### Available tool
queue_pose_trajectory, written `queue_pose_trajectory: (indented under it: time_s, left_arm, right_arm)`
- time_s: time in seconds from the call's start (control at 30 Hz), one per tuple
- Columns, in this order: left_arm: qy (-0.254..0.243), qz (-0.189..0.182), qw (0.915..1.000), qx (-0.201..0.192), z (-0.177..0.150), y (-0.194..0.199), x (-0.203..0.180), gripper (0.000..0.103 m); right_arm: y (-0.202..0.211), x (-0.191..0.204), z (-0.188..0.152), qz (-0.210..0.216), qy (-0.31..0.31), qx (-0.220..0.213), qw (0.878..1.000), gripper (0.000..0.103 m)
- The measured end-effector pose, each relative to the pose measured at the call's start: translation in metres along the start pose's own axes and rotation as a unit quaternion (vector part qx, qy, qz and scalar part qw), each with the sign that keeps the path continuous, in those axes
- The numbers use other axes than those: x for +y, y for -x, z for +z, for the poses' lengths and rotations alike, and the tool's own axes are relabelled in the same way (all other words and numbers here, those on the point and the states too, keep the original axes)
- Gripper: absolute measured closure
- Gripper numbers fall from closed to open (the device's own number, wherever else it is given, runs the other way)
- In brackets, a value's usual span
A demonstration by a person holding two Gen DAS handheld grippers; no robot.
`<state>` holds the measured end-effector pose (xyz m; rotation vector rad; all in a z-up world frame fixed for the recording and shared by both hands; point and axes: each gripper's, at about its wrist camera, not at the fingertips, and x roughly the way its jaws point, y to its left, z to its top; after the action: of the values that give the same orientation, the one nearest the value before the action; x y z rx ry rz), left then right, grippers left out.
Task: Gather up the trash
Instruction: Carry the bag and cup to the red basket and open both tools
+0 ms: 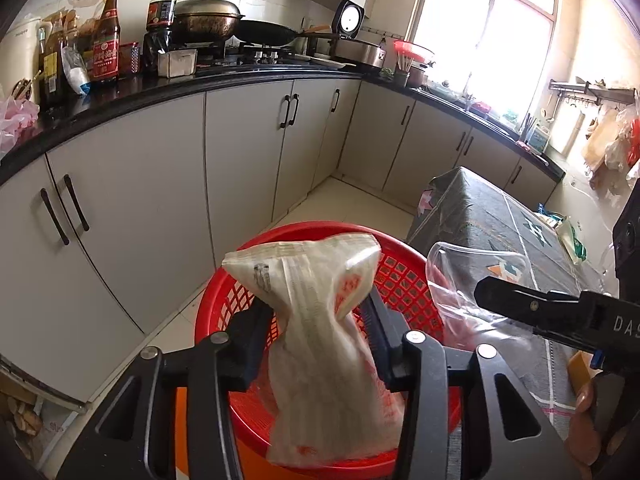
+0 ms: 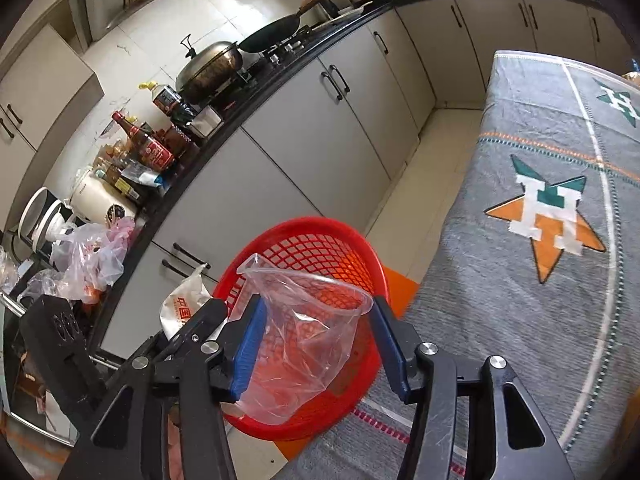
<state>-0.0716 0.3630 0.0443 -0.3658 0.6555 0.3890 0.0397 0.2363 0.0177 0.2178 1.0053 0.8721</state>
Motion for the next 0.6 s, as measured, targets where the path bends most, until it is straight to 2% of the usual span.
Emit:
queue_pose_trajectory:
  time_s: [0.1,0.3,0.4,0.6]
  left_arm:
    - [0.005,-0.001,1.0000,-0.001,-0.001,-0.002,0.004,0.050]
    - [0.016,0.000,0.9999,0.002,-0.002,-0.001,0.007,0.048]
    - [0.019,-0.005,0.9998,-0.002,-0.004,0.007,0.004,0.047]
    - [-0.007,-0.025,0.9995,-0.018,-0.010,0.034,-0.023,0.041]
  right_arm:
    - [-0.004,-0.002,-0.001,-0.001,0.000,0.003,1.000,0.040]
    - [0.000,-0.006,-0.001,0.005,-0.006,0.002,1.000,0.039]
    - [0.009,-0.005,0.000,0.010,-0.007,-0.003,1.000,0.039]
    - [0.042,-0.001,-0.007,0.000,0.001,-0.017,1.000,0.039]
